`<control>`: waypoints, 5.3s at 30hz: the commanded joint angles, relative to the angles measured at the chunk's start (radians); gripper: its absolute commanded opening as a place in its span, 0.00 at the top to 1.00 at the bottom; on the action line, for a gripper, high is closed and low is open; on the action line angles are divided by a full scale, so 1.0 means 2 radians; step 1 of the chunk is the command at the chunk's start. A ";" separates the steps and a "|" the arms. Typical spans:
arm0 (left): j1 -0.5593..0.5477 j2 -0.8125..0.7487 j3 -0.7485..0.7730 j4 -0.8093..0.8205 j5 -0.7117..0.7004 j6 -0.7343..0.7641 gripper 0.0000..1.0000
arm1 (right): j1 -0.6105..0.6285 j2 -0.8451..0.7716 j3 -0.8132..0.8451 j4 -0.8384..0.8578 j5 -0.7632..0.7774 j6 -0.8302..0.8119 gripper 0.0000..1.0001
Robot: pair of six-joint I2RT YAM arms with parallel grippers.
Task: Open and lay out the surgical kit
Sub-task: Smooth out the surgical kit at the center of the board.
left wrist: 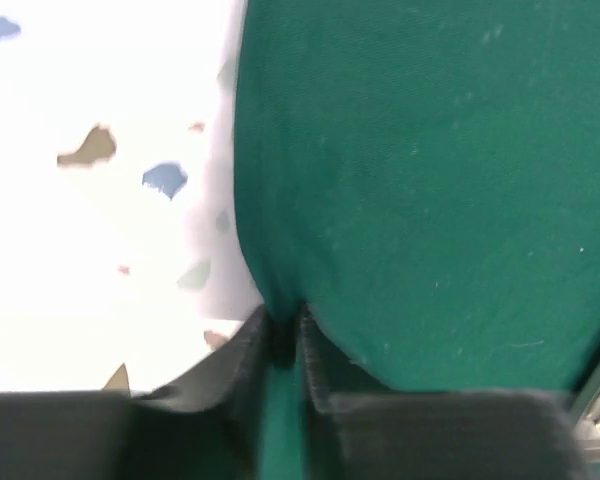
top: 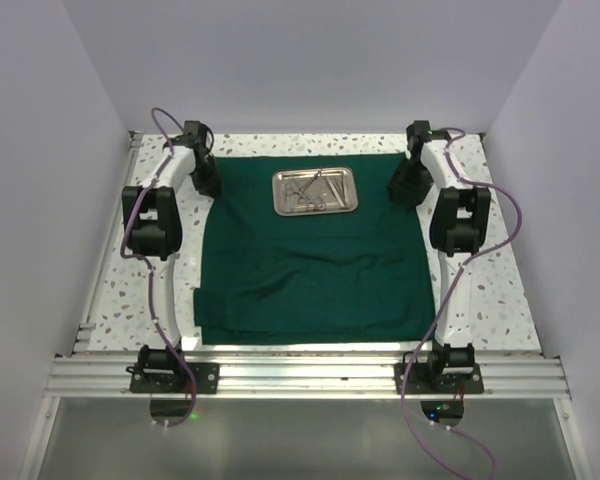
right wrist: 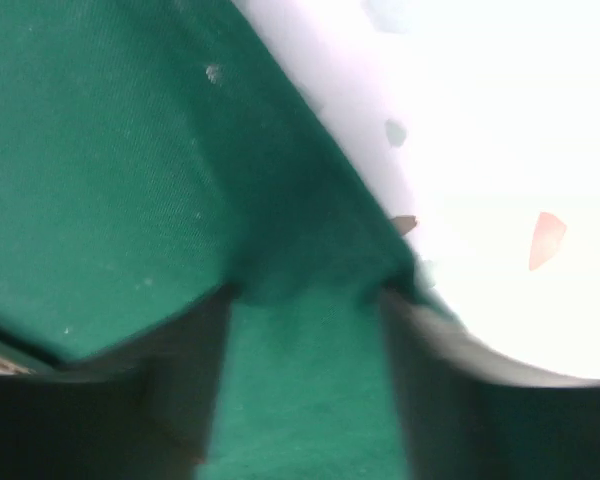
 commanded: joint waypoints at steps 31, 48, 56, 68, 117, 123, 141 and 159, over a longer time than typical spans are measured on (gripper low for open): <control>0.067 -0.094 0.019 0.152 0.022 -0.027 0.07 | -0.031 -0.102 -0.103 0.222 -0.012 0.074 0.02; -0.168 -0.519 -0.502 0.021 -0.083 -0.246 0.35 | -0.017 -0.501 -0.567 0.198 -0.117 0.084 0.02; -0.238 -0.530 -0.561 0.030 -0.156 -0.356 0.58 | -0.005 -0.594 -0.637 0.130 -0.125 0.032 0.04; -0.282 -0.457 -0.549 0.017 -0.209 -0.428 0.53 | 0.016 -0.591 -0.640 0.138 -0.131 0.019 0.05; -0.392 -0.450 -0.559 -0.050 -0.051 -0.382 0.55 | 0.043 -0.533 -0.611 0.134 -0.097 0.002 0.06; -0.418 -0.385 -0.576 -0.006 0.042 -0.309 0.53 | 0.043 -0.517 -0.598 0.136 -0.092 0.007 0.06; -0.258 -0.157 -0.055 0.030 -0.123 -0.030 0.25 | 0.116 -0.343 -0.398 0.192 -0.144 0.026 1.00; -0.233 0.003 0.052 0.044 -0.104 -0.015 0.29 | 0.253 -0.242 -0.345 0.354 -0.295 0.136 1.00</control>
